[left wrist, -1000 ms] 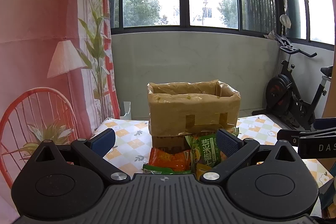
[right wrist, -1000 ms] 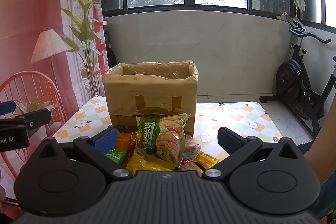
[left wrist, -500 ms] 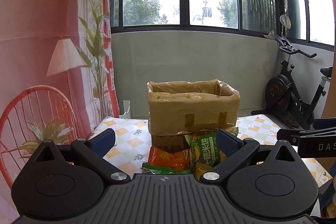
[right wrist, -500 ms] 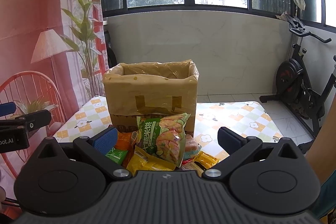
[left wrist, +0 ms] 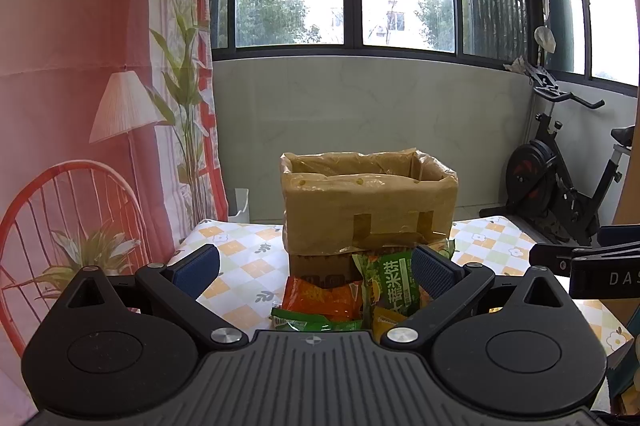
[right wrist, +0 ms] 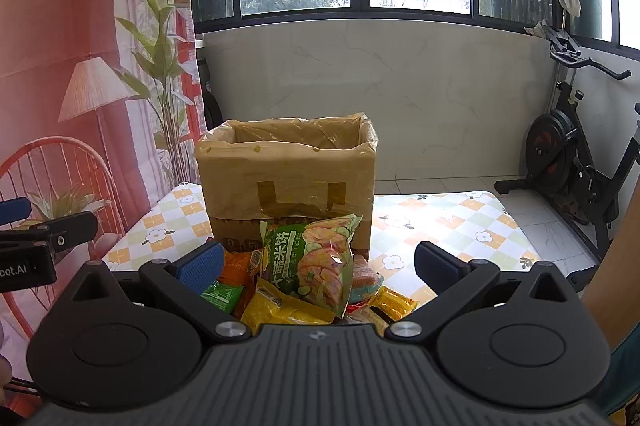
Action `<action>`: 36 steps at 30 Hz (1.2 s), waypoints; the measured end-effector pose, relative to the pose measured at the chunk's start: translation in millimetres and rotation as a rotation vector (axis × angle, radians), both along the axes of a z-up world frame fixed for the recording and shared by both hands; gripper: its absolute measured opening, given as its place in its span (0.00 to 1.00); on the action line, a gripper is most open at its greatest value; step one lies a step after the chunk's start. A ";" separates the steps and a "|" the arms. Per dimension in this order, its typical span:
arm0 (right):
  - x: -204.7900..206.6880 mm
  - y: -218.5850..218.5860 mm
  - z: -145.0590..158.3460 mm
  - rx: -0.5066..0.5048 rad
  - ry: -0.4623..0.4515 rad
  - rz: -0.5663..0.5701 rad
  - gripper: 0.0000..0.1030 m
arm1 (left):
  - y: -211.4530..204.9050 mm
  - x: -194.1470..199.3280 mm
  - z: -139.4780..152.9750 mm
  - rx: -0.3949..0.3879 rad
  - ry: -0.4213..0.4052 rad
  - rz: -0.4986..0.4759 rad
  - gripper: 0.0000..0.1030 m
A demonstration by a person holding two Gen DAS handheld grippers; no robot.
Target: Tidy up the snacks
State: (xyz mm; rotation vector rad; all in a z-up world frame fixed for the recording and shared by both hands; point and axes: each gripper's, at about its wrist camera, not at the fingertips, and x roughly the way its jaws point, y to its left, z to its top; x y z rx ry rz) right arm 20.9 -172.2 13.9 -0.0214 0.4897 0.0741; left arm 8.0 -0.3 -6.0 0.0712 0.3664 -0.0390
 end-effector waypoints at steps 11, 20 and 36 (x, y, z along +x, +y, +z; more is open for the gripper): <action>3.9 -9.1 -0.5 0.056 0.004 0.009 1.00 | 6.1 3.5 3.6 0.004 -0.047 -0.010 1.00; 29.5 -33.5 -14.0 0.095 -0.231 -0.127 1.00 | 29.7 44.4 -10.5 0.019 -0.094 0.056 1.00; 91.7 -23.7 -102.7 0.142 -0.010 0.050 1.00 | 60.1 101.0 -82.5 -0.212 0.145 -0.011 0.99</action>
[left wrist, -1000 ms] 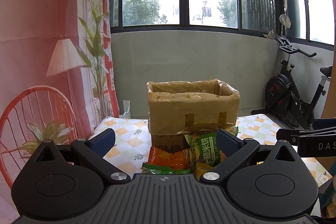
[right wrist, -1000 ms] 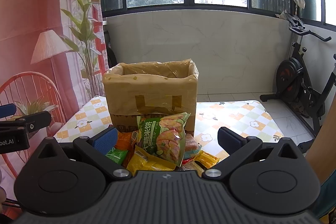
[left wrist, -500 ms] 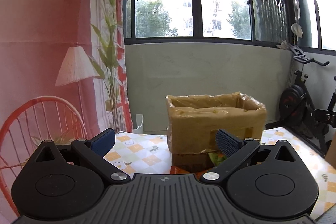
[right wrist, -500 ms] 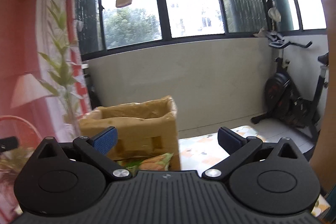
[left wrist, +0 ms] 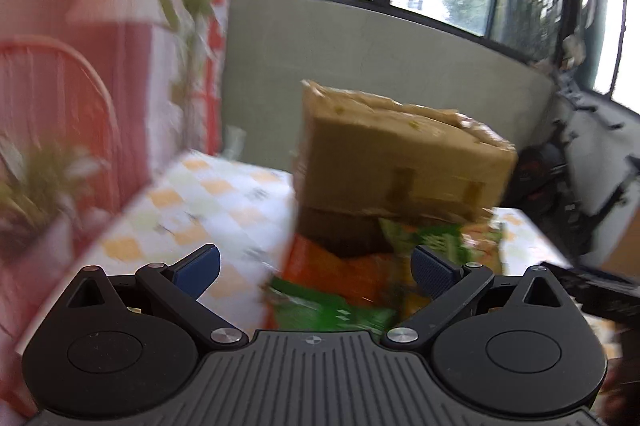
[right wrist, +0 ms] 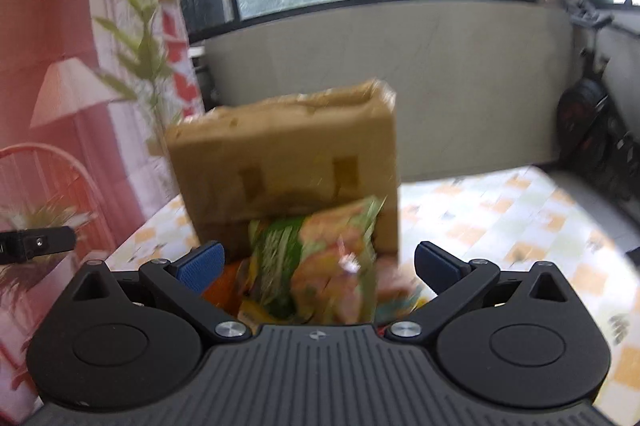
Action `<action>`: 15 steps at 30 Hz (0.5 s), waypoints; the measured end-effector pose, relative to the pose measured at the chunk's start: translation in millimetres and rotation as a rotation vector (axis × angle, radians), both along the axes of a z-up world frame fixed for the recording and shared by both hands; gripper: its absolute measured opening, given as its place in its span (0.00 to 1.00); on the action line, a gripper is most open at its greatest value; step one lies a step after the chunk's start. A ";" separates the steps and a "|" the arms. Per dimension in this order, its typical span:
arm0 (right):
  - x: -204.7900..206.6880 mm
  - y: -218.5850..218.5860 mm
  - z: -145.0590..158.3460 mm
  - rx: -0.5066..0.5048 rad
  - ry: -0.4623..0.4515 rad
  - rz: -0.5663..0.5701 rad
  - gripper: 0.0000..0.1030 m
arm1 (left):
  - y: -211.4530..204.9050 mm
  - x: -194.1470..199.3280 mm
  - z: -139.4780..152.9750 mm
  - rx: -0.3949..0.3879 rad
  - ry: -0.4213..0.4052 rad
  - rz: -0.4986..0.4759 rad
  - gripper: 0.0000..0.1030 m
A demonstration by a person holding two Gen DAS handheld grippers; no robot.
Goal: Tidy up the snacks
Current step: 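Grasp the green chip bag with the left tool while the right tool grasps the yellow chip bag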
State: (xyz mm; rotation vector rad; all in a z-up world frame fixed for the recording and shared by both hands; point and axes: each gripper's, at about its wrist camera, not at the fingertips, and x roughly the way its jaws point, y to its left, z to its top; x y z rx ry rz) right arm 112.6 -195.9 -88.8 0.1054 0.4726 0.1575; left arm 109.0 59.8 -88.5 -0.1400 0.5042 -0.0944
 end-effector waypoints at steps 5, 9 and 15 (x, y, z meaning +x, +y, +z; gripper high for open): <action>3.5 -2.7 -11.3 -0.029 0.012 -0.035 1.00 | -2.5 10.0 -12.0 0.101 0.021 0.039 0.99; 7.2 -2.1 -19.0 -0.056 0.022 -0.073 1.00 | -7.9 12.5 -22.5 0.191 -0.048 0.017 0.96; 6.7 -7.5 -35.3 -0.036 0.067 -0.064 0.99 | -12.1 30.1 -55.9 0.153 0.046 -0.048 0.92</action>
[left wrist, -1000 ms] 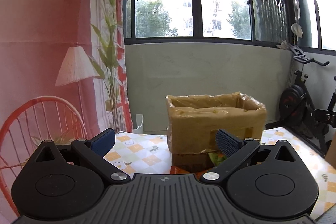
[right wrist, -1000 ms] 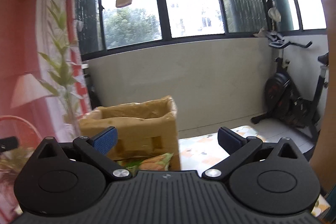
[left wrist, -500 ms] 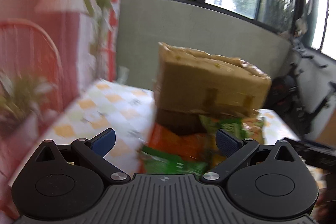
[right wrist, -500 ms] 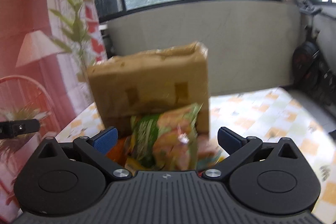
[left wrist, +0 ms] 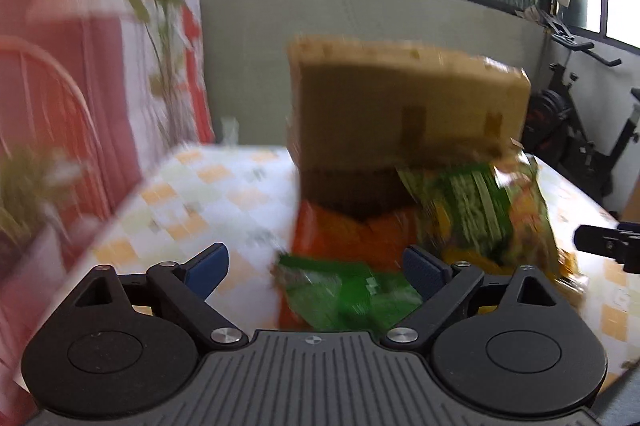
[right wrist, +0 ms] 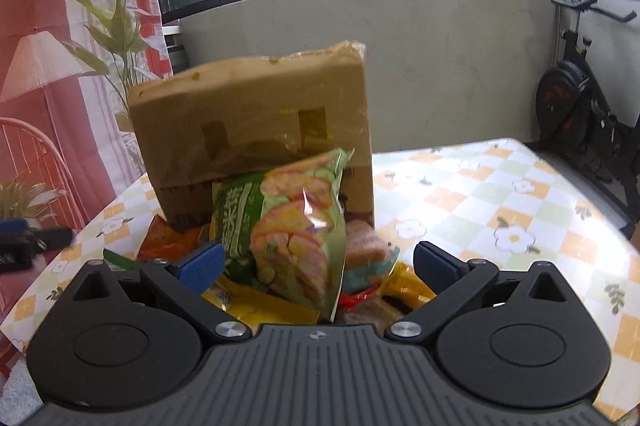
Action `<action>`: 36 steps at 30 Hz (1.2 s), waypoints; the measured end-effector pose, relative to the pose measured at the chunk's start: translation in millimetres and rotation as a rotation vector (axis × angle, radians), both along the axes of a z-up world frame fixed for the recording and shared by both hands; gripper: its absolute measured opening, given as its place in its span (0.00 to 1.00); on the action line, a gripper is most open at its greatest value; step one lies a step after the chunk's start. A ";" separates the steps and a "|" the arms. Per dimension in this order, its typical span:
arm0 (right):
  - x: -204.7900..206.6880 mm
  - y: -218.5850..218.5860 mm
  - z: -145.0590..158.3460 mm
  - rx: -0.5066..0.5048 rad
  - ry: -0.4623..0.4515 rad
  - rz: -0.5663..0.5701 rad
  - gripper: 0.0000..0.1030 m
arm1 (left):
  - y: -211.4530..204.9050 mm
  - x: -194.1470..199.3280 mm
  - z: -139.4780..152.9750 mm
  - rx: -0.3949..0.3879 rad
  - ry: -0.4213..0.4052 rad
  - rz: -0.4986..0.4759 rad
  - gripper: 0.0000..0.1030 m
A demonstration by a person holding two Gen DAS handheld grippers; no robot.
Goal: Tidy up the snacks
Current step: 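Grasp the green chip bag with the left tool while the right tool grasps the yellow chip bag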
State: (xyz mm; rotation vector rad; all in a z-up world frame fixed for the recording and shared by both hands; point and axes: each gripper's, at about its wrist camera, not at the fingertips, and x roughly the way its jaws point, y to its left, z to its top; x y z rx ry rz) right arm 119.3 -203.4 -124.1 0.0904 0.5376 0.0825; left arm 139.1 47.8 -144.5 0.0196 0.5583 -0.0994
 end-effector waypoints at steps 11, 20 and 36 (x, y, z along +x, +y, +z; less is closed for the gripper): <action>7.4 5.8 -19.0 0.001 0.089 0.042 0.97 | -0.3 14.2 -48.5 -0.074 0.160 -0.087 0.92; 12.9 16.8 -30.9 -0.008 0.155 0.111 0.97 | -4.1 18.8 -68.5 -0.036 0.176 -0.056 0.88; 34.9 43.7 -60.3 0.019 0.330 0.280 0.93 | 2.2 -0.1 -59.1 -0.079 0.072 -0.048 0.78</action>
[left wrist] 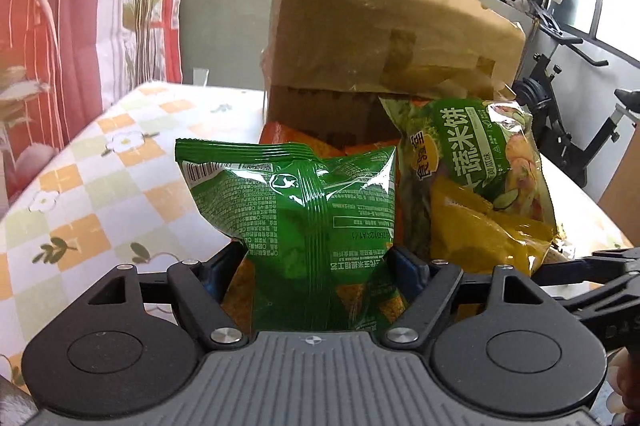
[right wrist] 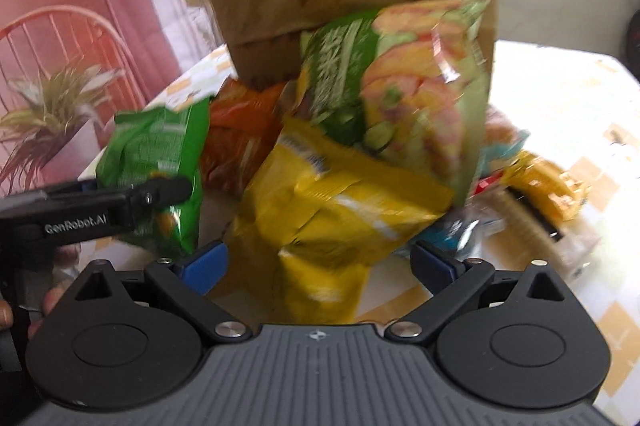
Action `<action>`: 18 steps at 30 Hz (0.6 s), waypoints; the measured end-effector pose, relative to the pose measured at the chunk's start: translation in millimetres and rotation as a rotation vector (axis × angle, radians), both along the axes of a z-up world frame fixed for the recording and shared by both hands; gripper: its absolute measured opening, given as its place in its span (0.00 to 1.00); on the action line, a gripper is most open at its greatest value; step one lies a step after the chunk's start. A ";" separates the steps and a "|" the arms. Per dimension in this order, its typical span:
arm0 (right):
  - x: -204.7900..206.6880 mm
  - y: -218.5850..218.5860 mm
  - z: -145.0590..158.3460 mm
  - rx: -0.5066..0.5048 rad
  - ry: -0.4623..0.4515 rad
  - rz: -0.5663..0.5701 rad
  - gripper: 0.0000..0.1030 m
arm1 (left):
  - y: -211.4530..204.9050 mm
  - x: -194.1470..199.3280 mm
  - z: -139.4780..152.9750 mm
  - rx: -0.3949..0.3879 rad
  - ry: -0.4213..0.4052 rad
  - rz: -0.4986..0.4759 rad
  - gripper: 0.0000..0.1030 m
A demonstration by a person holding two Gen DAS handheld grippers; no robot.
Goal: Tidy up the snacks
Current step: 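Grasp the green chip bag with the left tool while the right tool grasps the yellow chip bag, then lift both bags over the box and open both tools to drop them in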
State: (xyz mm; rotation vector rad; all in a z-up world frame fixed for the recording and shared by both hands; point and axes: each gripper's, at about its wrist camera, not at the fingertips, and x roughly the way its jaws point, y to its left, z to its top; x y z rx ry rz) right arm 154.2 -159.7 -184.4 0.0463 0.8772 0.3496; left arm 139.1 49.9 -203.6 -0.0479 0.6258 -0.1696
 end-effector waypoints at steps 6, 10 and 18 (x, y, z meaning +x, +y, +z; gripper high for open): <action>7.7 0.5 -3.6 0.029 0.009 -0.008 0.93 | 4.6 4.5 -2.1 -0.022 0.012 0.006 0.78; 15.0 3.2 -6.4 0.053 0.025 -0.011 0.93 | 5.9 6.0 -4.0 -0.029 0.023 0.002 0.78; 32.6 4.4 -13.6 0.139 0.053 -0.029 0.88 | 4.4 6.5 -3.7 -0.021 0.024 0.003 0.78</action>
